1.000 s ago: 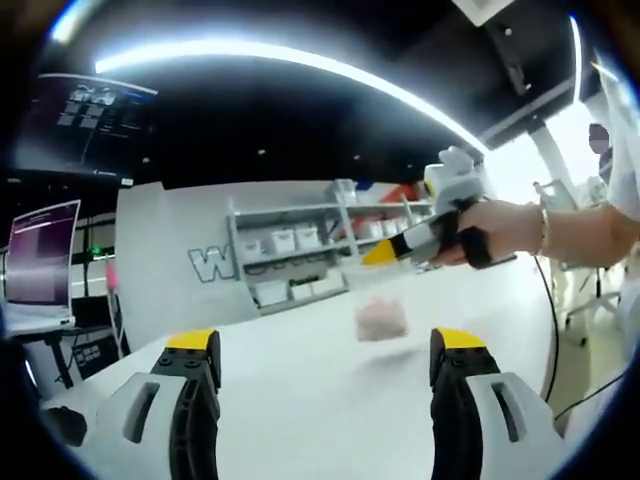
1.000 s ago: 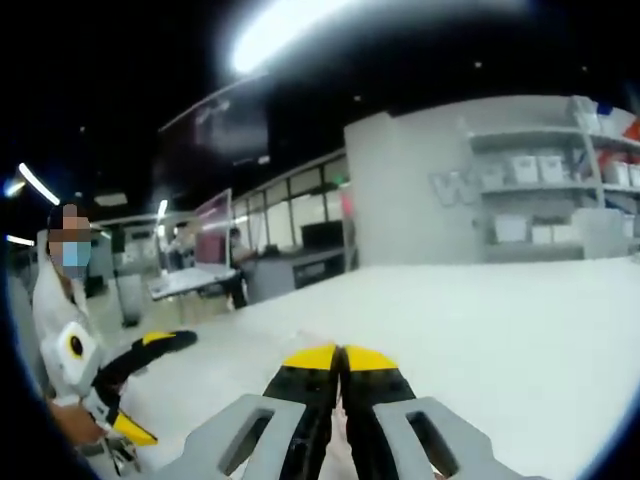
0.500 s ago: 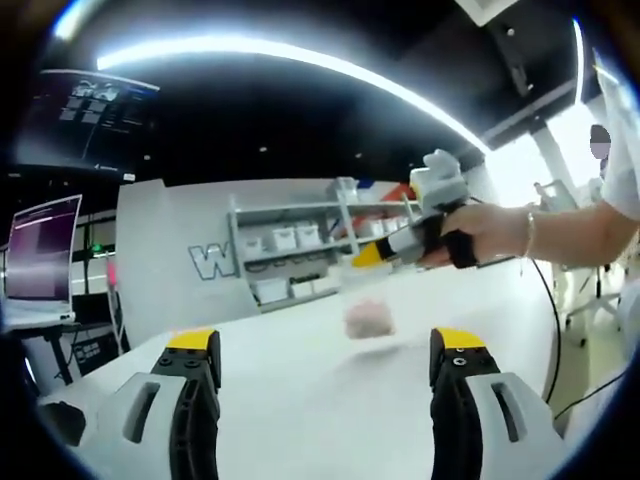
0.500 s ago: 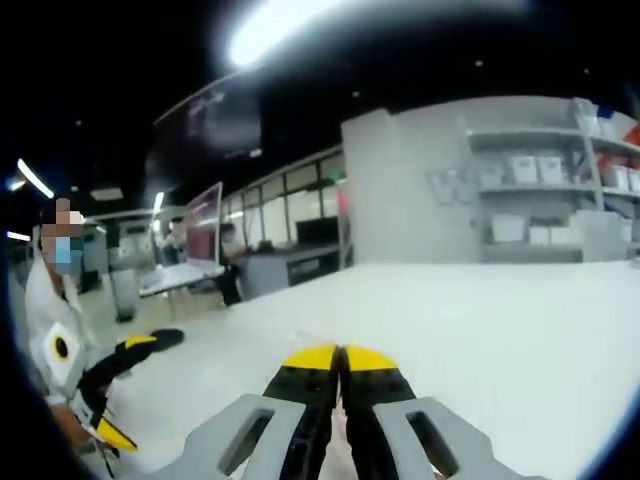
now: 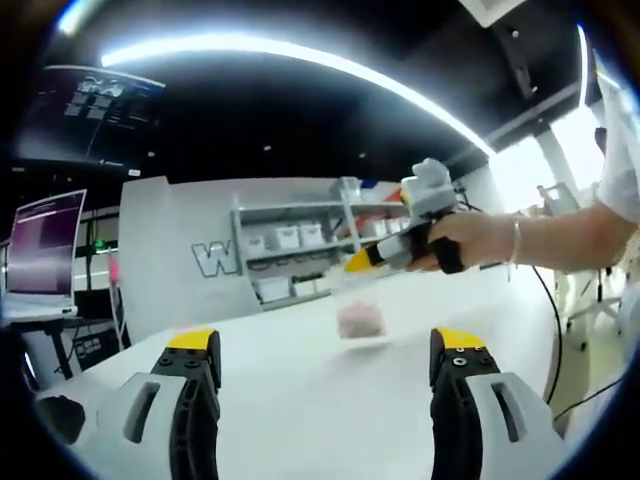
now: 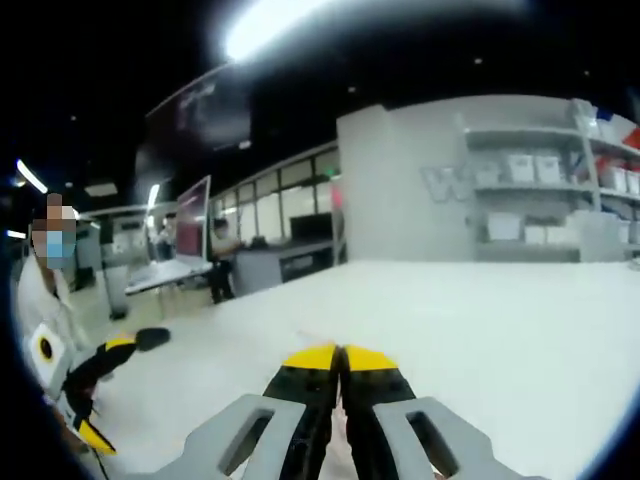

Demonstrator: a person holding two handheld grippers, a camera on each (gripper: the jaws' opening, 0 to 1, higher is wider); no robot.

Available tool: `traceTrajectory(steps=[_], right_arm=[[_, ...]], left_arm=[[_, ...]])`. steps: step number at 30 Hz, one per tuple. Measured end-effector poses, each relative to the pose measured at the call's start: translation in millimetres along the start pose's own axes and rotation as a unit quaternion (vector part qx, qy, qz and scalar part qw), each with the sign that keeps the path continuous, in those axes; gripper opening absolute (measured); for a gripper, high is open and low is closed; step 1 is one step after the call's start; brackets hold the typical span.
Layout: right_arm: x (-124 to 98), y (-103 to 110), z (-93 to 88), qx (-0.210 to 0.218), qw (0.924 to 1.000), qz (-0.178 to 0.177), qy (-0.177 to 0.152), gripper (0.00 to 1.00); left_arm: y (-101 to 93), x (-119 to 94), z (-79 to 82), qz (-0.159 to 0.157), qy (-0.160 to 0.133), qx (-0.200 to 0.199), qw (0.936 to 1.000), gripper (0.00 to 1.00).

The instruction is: Open the resealable bag by pulling the two sides of the seal apart until the entire bag opening is separated and visibly accessible.

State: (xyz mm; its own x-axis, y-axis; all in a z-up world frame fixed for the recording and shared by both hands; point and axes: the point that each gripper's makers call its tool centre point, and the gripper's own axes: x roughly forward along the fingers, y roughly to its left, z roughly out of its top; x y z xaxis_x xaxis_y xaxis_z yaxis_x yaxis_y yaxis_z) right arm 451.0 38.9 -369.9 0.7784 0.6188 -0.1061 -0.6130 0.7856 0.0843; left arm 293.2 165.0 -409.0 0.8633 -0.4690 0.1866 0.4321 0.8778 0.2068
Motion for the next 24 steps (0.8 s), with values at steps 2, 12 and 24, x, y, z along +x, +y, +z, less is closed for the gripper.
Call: traceTrajectory(steps=[2, 12, 24], right_arm=[[2, -2, -0.2, 0.0, 1.0, -0.001, 0.001, 0.0], [16, -7, 1.8, 0.007, 1.0, -0.004, 0.002, 0.0], [32, -15, 0.9, 0.001, 0.9998, -0.013, 0.017, 0.0]], left_arm=[[-0.2, 0, 0.7, 0.0, -0.001, 0.0, 1.0, 0.83], [2.4, -1, 3.0, 0.005, -0.001, 0.002, 1.0, 0.83], [-0.6, 3, 3.2, 0.001, -0.002, 0.0, 1.0, 0.83]])
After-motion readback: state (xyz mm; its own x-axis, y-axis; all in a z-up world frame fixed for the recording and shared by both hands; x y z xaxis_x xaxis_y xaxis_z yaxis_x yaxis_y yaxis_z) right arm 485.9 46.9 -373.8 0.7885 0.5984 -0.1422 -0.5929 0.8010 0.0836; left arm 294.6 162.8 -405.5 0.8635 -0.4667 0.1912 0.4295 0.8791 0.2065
